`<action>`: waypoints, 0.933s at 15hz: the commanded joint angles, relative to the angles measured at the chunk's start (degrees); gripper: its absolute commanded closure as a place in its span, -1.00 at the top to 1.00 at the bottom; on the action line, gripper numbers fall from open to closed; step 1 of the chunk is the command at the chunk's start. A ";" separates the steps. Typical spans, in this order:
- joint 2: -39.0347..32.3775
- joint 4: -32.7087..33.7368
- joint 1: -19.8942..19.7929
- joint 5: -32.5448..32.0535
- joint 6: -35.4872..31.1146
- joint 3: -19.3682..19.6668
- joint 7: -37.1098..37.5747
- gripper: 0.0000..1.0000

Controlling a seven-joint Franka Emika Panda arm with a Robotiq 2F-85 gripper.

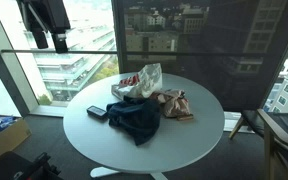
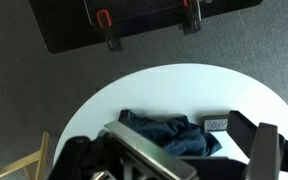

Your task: Use the blue shirt to lift the duster, then move the blue shirt to the right

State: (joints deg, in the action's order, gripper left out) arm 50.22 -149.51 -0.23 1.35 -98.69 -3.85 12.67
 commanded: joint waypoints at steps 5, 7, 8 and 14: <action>-1.69 0.21 -0.33 0.73 -1.46 0.26 -1.20 1.00; -5.19 -0.42 0.24 1.63 -6.93 1.06 -2.74 1.00; -7.45 -0.28 0.48 2.02 -9.22 1.23 -3.32 1.00; -27.82 4.79 1.72 2.83 -26.72 0.02 -4.17 1.00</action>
State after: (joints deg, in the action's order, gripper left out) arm 33.63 -150.15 0.73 3.05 -119.91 -3.44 9.35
